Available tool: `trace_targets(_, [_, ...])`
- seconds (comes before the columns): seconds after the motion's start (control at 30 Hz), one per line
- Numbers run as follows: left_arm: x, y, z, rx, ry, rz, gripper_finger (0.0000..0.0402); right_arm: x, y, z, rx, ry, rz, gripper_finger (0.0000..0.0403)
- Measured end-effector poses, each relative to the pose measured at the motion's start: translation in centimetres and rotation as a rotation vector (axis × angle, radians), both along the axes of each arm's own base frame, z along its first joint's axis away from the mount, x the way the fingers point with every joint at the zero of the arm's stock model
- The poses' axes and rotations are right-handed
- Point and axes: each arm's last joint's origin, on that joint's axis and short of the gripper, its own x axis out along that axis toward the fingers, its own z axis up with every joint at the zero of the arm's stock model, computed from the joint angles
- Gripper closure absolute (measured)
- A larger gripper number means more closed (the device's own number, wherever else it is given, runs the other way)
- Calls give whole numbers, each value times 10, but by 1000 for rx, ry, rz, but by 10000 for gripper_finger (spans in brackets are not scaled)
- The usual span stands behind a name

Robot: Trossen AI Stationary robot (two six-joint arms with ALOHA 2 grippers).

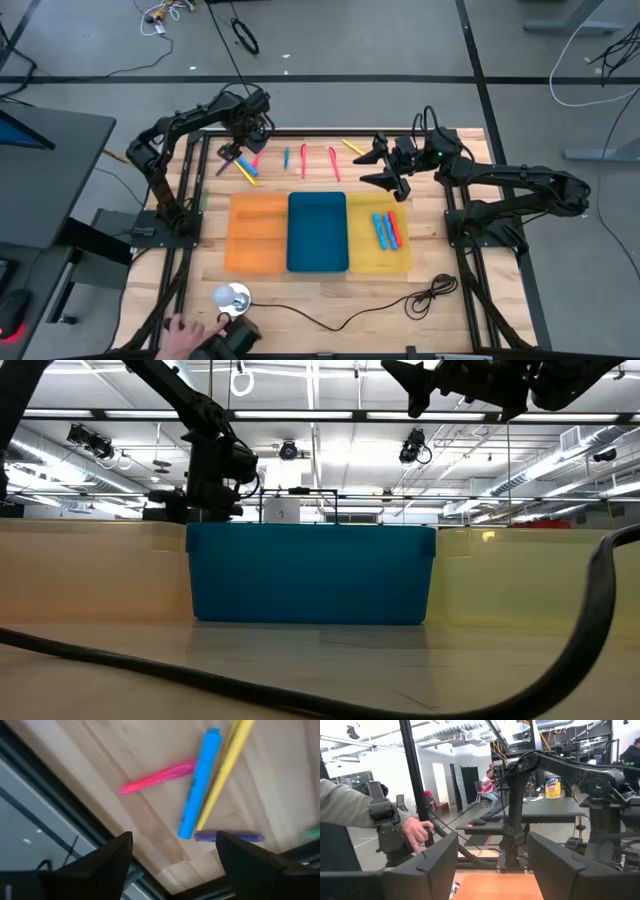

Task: Pick & Place Markers
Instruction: Put the blue marker into the yellow bin

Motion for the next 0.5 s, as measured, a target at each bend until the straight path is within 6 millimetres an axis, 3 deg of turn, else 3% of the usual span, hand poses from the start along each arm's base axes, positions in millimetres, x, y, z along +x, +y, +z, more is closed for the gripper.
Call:
trace_targets(0.23, [3,-8,-7,-42,-1,-47,140,-1,-4,0,0,0,-18,168])
trace_targets(0.5, [-12,-26,-52,-72,112,-54,149,-2,-5,0,-8,1,-25,168])
